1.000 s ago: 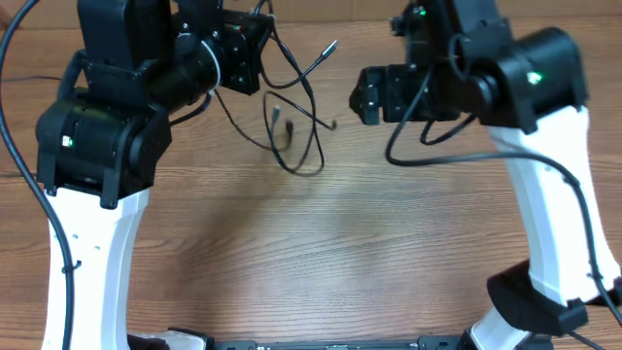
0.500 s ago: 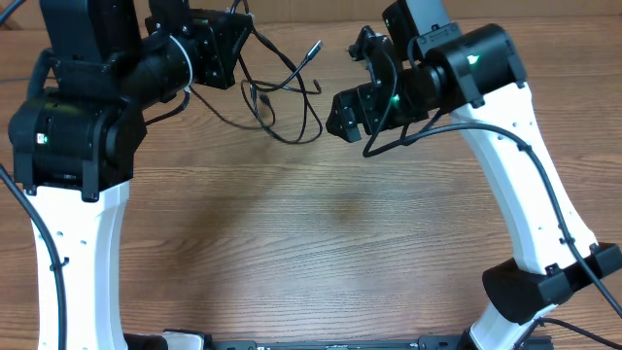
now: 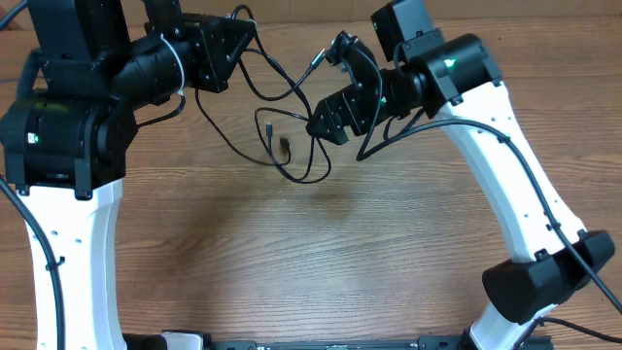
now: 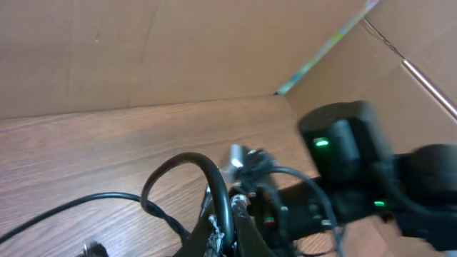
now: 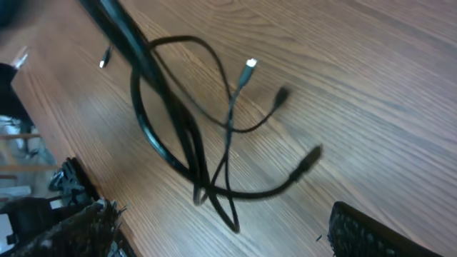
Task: Untangle cables
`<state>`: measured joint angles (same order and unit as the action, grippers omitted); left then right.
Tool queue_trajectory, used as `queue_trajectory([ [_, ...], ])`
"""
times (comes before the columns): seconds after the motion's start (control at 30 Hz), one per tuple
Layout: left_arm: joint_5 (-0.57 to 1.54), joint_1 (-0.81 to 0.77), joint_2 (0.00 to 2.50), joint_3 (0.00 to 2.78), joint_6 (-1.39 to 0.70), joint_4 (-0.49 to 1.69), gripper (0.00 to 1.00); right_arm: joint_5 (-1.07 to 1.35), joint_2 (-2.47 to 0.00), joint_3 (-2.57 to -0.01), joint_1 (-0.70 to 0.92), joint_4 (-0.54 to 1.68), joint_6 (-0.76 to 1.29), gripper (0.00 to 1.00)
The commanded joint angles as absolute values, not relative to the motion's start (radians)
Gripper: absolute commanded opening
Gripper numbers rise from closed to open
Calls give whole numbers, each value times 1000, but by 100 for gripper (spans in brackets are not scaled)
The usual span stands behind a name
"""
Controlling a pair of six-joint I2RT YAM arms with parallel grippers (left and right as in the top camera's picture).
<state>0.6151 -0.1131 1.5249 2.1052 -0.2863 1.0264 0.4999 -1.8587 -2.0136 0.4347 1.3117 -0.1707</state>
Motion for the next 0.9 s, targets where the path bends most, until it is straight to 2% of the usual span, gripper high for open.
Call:
queue_trajectory([
  [0.0,683,-104,1517,2123,-299,1016,4,581,-1860,-1915,438,1221,-190,87],
  [0.17,730,-103,1514,2124,-331,990,4,594,-1860,-1837,437,1069,-114,70],
  [0.4,760,-82,1496,2125,-368,965,4,597,-1860,-1834,437,1015,-93,38],
  [0.6,786,-37,1482,2125,-375,965,4,597,-1860,-1834,437,1020,-93,26],
  [0.7,767,-15,1484,2124,-374,973,4,590,-1860,-1834,437,1046,-93,14],
  [0.8,661,10,1484,2124,-373,1011,4,586,-1858,-1834,426,1083,-83,4],
  [0.87,565,20,1484,2124,-361,1039,4,577,-1851,-1835,410,1107,-59,4],
])
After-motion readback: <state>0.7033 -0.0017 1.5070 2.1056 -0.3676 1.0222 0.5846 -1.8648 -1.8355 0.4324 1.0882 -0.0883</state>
